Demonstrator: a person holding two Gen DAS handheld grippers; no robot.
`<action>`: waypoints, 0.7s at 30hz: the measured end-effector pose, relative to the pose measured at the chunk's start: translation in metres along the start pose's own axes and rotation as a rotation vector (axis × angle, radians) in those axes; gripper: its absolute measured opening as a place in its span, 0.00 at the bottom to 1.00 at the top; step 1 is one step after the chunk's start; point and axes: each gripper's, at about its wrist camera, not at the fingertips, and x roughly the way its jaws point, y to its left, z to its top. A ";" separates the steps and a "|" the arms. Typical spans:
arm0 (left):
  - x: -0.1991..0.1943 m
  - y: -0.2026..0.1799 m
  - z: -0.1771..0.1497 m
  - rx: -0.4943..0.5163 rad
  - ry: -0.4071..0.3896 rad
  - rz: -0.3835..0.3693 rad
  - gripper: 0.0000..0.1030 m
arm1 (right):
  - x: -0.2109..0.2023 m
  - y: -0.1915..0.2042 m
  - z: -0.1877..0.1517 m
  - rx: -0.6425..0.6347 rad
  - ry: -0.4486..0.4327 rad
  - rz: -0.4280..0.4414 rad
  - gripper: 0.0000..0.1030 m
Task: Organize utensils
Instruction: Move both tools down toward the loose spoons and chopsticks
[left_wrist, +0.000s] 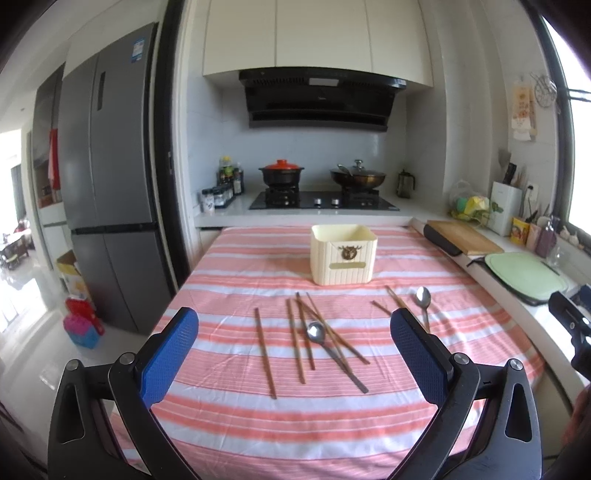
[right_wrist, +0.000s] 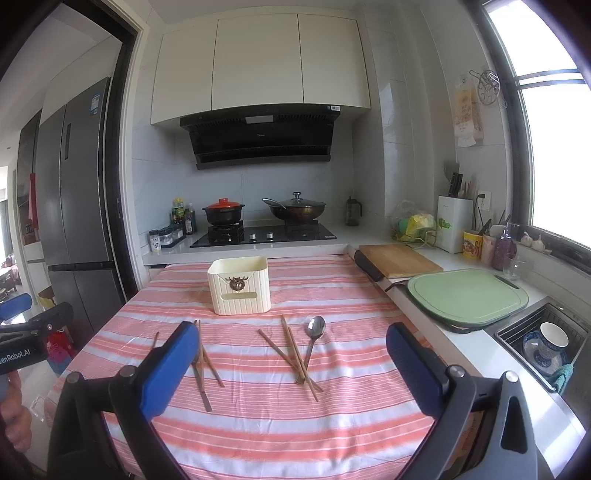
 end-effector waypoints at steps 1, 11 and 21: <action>0.004 0.005 -0.002 -0.029 0.001 0.016 1.00 | 0.002 -0.002 0.000 0.000 -0.003 -0.008 1.00; 0.096 0.039 -0.038 -0.031 0.290 0.104 1.00 | 0.043 -0.021 -0.013 0.016 0.059 -0.055 1.00; 0.177 0.057 -0.050 -0.067 0.414 0.067 1.00 | 0.103 -0.055 -0.027 0.035 0.187 -0.059 1.00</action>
